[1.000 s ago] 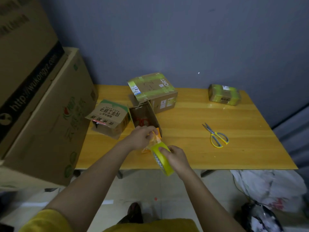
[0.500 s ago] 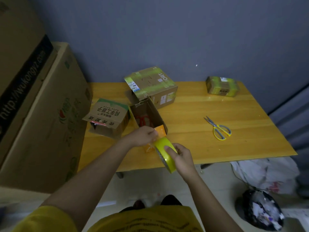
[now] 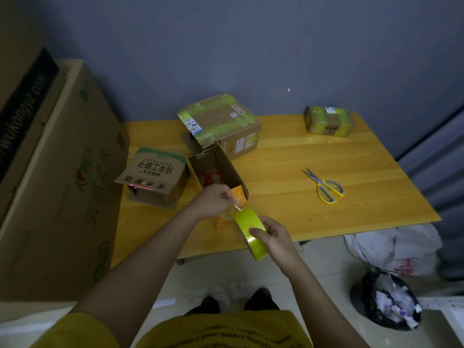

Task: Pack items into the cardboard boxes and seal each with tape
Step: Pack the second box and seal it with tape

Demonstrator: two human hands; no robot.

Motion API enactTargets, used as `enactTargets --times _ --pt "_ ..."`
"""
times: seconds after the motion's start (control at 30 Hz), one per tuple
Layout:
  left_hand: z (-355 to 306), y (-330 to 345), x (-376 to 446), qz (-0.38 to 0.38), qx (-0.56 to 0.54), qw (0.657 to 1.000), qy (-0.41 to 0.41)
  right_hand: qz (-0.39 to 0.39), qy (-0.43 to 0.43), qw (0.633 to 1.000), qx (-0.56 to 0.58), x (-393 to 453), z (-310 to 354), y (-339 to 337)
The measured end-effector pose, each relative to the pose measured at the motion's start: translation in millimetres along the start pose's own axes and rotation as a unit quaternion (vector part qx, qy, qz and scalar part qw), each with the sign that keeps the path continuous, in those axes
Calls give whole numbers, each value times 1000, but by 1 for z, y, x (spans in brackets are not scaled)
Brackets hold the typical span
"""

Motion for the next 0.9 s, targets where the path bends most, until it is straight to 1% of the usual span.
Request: enactTargets --times 0.07,0.2,0.33,0.43,0.53,0.73,0.8,0.9 --pt "4 0 -1 6 -2 1000 -5 22 -2 1000 6 -1 0 1" --pt "9 -3 -4 21 -45 999 0 19 6 999 30 3 -2 4" --pt "11 -4 -6 43 -89 995 -17 23 2 999 27 7 -2 4" --pt "12 -3 -6 37 -101 994 -8 23 -3 999 27 9 0 4" --pt "13 -4 -4 15 -84 996 -4 26 -6 1000 17 11 2 3" --pt "13 -4 -5 7 -34 999 -16 32 5 999 -22 13 5 3" --pt "14 -4 -5 -4 1 1000 -18 36 14 998 -45 15 5 3" --pt "14 -6 -5 -22 58 998 -20 29 28 993 -112 22 3 5"
Point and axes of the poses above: each hand's wrist, its own x-axis towards the middle knuckle, its own y-axis out of the palm, z = x × y, the point moved 2 cm from there along x, towards the middle knuckle, and after that the axes turned 13 degrees about -x, right-handed, at the moved point
